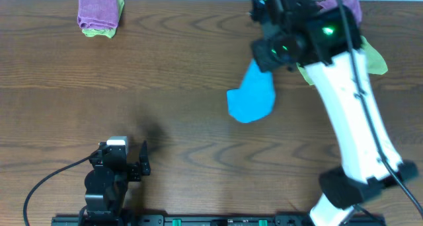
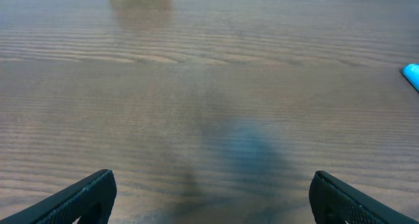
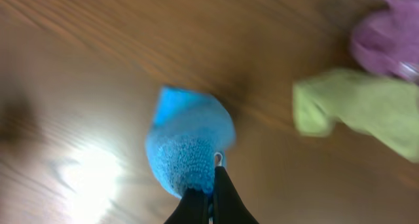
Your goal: Fold the cloth
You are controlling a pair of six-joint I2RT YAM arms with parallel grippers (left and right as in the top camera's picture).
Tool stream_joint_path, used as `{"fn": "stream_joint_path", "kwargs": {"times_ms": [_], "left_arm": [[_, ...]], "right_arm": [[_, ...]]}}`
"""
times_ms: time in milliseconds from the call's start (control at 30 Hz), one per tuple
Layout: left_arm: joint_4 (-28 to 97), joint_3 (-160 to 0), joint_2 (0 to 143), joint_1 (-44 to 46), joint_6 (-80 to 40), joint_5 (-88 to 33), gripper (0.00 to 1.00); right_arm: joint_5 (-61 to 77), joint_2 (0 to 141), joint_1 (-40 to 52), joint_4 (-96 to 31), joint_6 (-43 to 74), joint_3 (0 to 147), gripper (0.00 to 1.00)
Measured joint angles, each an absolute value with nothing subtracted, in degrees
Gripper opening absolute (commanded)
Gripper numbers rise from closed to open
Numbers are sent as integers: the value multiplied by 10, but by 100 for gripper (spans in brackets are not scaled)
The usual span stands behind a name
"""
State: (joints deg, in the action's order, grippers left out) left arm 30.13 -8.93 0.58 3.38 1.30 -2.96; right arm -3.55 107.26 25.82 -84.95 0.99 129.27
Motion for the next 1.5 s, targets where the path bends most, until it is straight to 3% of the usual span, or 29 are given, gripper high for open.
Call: {"fn": "stream_joint_path", "kwargs": {"times_ms": [67,100,133,167,200,400,667,767,1300,1500], "left_arm": [[302,-89,6,34,13,-30,95],[302,-89,6,34,13,-30,95],[302,-89,6,34,13,-30,95],[301,-89,6,34,13,-30,95],[301,-89,6,34,13,-30,95],[301,-89,6,34,13,-30,96],[301,-89,6,34,13,-30,95],[302,-89,6,34,13,-30,95],[301,-89,6,34,13,-30,95],[301,-89,6,34,13,-30,95]], "right_arm": [[37,1112,270,-795,-12,1293,1],[78,1133,279,-777,-32,1293,10],[128,1157,290,-768,-63,1293,56],[171,1182,303,-771,-91,1292,95],[194,1199,313,-778,-113,1291,99],[258,1244,322,-799,-183,1285,99],[73,1238,291,-837,-171,1197,88],[60,1238,292,-792,-171,1142,82],[146,1238,295,-600,-203,970,85],[170,1238,296,-543,-206,938,79]]}}
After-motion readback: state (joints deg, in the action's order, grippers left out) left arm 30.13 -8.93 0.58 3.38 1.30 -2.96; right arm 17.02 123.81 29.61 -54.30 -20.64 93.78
